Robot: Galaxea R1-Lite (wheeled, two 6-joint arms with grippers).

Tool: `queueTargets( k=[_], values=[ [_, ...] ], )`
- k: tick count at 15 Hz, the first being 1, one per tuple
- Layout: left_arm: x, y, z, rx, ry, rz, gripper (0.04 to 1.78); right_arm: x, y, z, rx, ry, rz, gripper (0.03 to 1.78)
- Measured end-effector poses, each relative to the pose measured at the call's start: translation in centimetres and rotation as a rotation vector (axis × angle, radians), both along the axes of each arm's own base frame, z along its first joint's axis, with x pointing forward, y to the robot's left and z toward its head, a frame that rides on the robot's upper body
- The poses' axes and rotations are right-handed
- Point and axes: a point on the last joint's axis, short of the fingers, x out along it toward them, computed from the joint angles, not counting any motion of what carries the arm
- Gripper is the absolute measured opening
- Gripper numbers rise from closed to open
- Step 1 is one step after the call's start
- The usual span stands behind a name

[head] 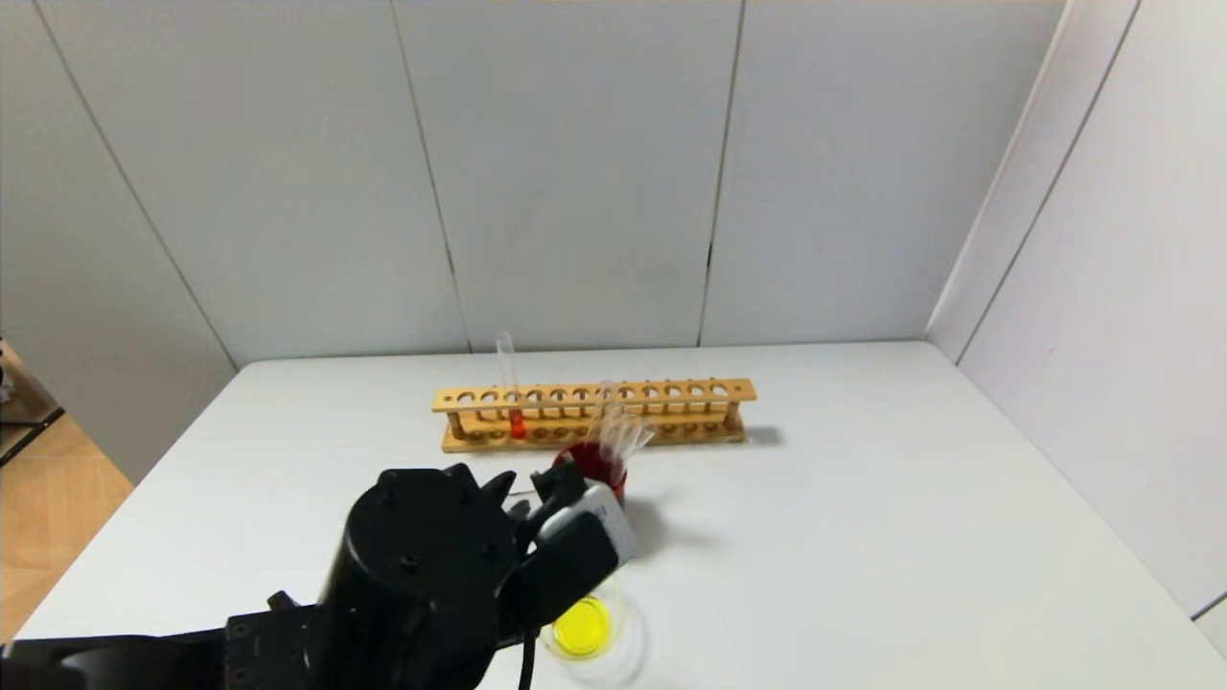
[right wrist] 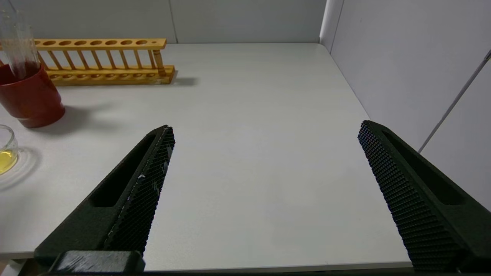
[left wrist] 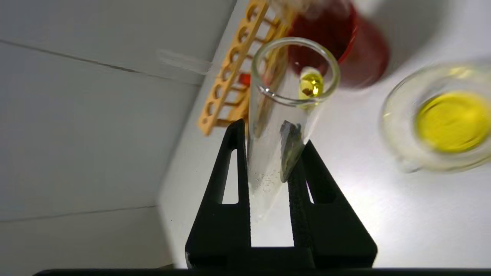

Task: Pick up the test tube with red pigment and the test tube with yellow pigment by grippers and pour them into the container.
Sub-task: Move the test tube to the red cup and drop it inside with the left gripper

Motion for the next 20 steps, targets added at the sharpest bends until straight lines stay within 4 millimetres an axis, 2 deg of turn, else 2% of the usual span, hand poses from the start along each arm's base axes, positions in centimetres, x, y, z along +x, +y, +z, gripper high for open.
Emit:
queueTargets(
  k=[4,8,11,15,20],
  values=[
    [0.0,0.8,1.4,-0.373,0.086,-0.033,0.33,0.0,0.0,0.0,0.0,0.0,0.0,1.75],
    [2.0,1.2,3.3,-0.608,-0.016,-0.046,0.33,0.0,0.0,0.0,0.0,0.0,0.0,1.75],
    [3.8,1.8,3.8,-0.693,-0.065,-0.016,0.33,0.0,0.0,0.0,0.0,0.0,0.0,1.75],
    [5.3,1.0,3.8,-0.763,-0.038,-0.061,0.33,0.0,0.0,0.0,0.0,0.0,0.0,1.75],
    [7.8,0.3,2.2,-0.79,-0.003,-0.07,0.33,0.0,0.0,0.0,0.0,0.0,0.0,1.75]
  ],
)
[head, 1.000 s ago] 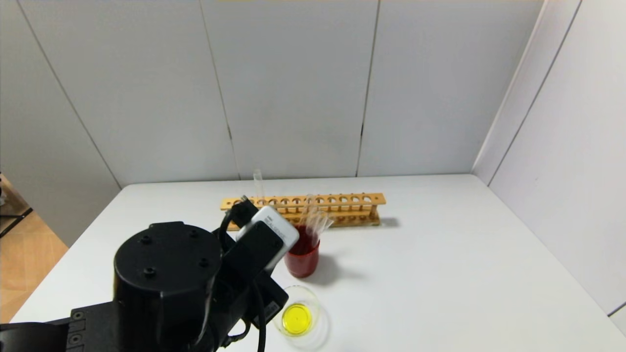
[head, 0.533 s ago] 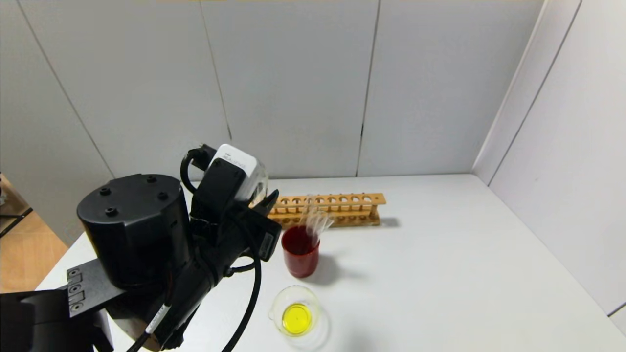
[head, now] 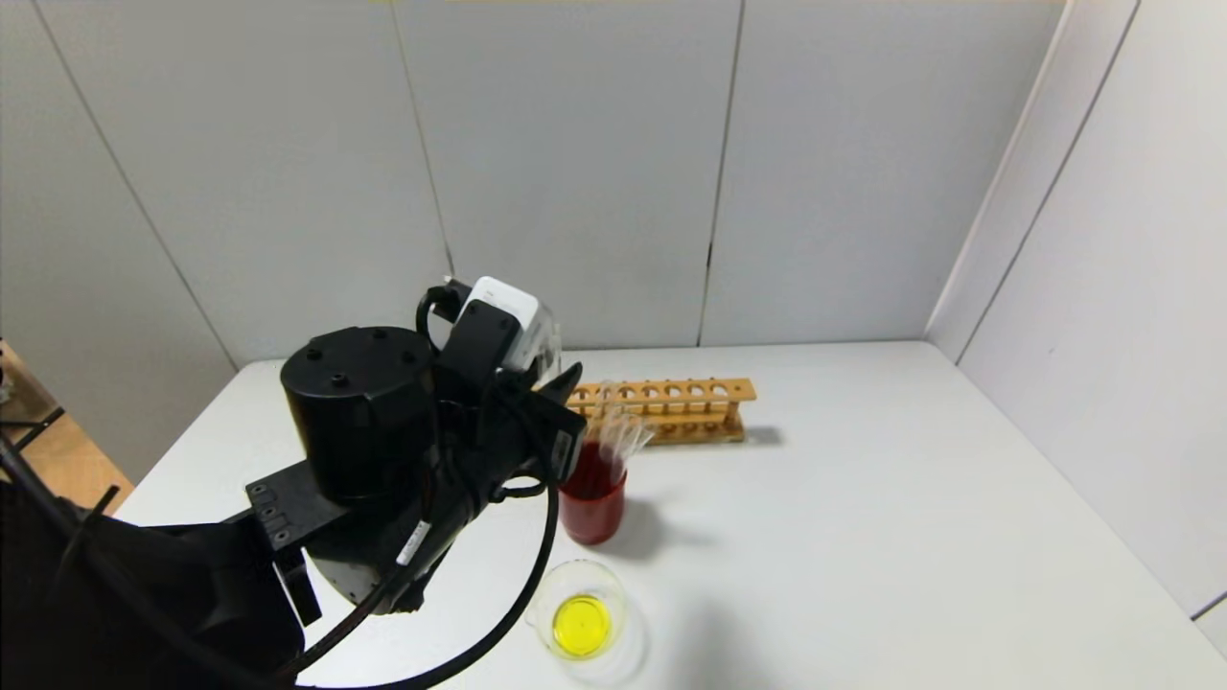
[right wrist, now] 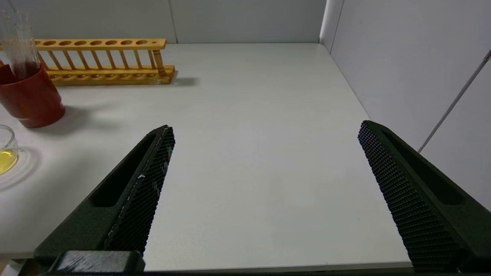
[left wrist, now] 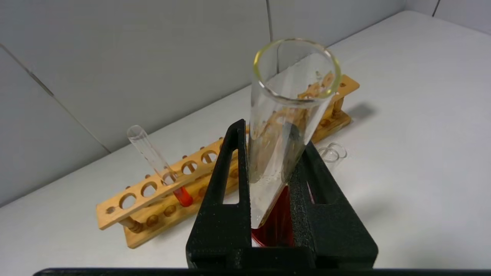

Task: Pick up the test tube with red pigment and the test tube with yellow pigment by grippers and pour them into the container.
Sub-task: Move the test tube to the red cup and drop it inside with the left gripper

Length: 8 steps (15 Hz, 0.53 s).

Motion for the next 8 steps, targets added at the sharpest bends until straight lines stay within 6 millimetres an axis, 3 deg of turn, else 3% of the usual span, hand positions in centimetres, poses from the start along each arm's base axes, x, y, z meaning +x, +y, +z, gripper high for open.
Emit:
queueTargets(
  k=[8],
  values=[
    [1.8,-0.8,-2.6,-0.079,0.086,0.003,0.33,0.0,0.0,0.0,0.0,0.0,0.0,1.75]
  ],
)
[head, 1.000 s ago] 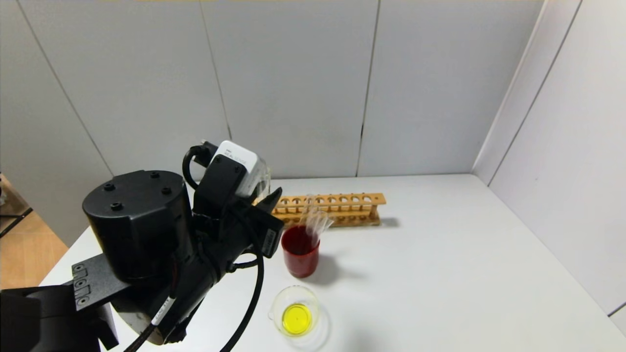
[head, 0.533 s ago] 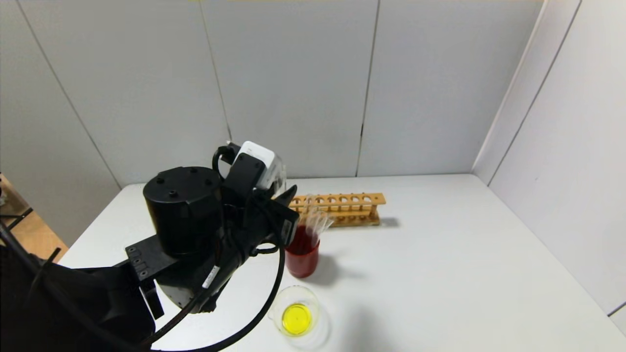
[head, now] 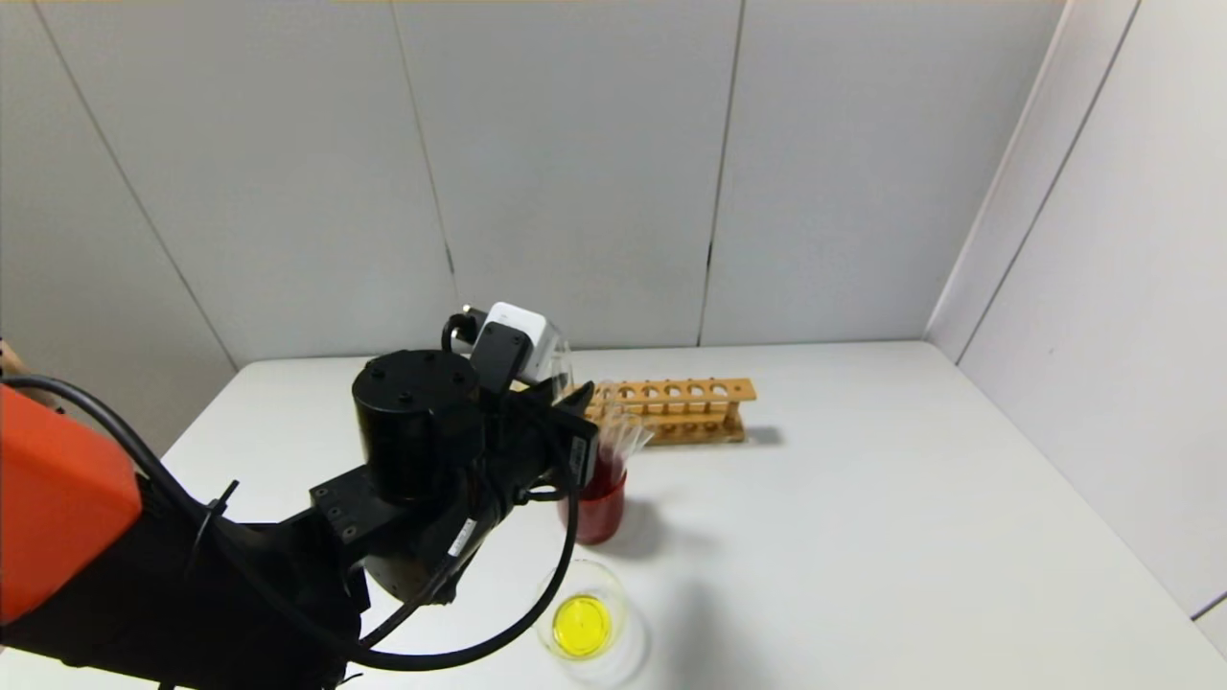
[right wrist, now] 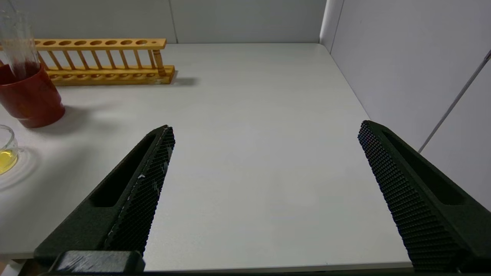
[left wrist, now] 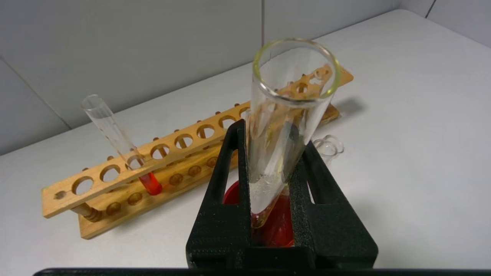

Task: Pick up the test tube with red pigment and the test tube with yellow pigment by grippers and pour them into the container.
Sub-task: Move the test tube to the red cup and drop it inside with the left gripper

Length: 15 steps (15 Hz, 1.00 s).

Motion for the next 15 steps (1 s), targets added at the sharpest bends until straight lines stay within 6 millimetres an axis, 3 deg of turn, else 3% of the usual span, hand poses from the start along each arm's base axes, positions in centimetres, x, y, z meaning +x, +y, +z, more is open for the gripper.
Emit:
queueTargets(
  k=[15],
  values=[
    [3.0,-0.2,-5.2,0.057,0.134,0.008,0.34,0.0,0.0,0.0,0.0,0.0,0.0,1.75]
  ],
)
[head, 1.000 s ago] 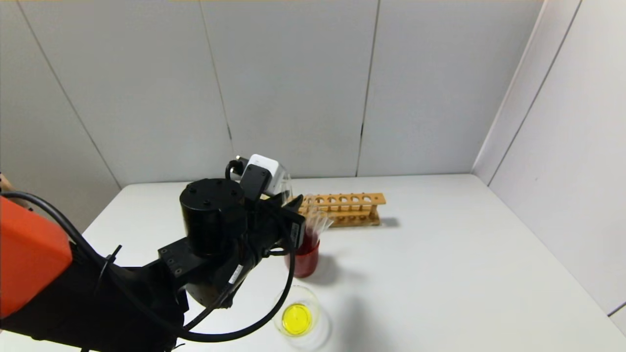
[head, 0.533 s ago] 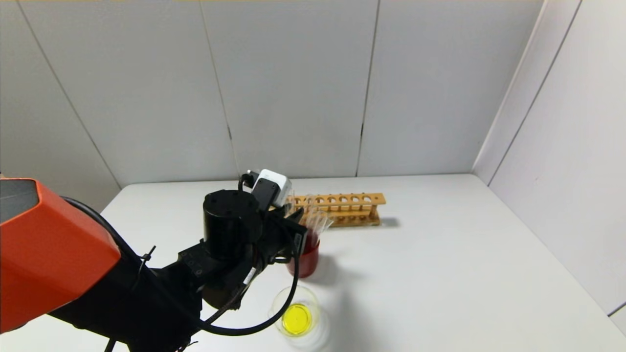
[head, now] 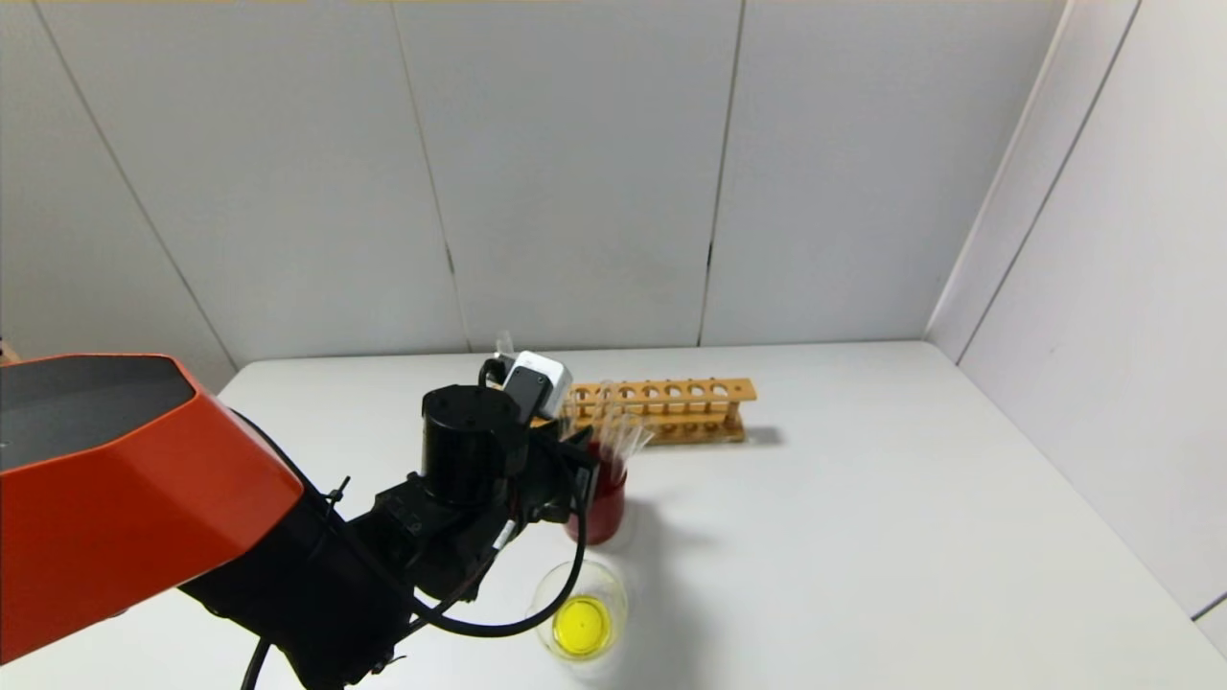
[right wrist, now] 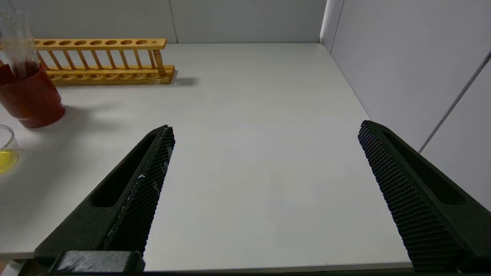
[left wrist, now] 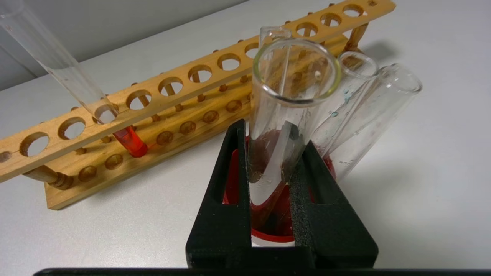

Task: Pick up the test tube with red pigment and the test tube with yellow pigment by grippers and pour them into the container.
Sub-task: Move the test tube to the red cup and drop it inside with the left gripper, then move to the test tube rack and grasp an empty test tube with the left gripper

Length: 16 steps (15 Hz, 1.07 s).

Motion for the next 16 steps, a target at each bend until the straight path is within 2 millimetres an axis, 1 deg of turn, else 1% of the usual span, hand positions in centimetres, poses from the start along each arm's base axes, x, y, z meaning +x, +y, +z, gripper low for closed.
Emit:
queueTargets(
  k=[2,4,5,9,11,13,16],
  values=[
    [0.1,0.0,-0.4,0.007,0.007,0.002,0.4,0.0,0.0,0.0,0.0,0.0,0.0,1.75],
    [0.2,0.0,-0.5,0.009,0.009,0.003,0.58,0.0,0.0,0.0,0.0,0.0,0.0,1.75],
    [0.3,0.0,-0.5,0.009,0.009,0.002,0.71,0.0,0.0,0.0,0.0,0.0,0.0,1.75],
    [0.3,0.0,-0.4,0.012,0.005,0.002,1.38,0.0,0.0,0.0,0.0,0.0,0.0,1.75],
    [0.1,0.1,0.1,0.006,-0.022,0.005,1.6,0.0,0.0,0.0,0.0,0.0,0.0,1.75],
    [-0.4,0.5,1.0,0.013,-0.085,0.004,1.72,0.0,0.0,0.0,0.0,0.0,0.0,1.75],
    [-1.4,1.6,2.7,0.057,-0.205,0.059,1.75,0.0,0.0,0.0,0.0,0.0,0.0,1.75]
  ],
)
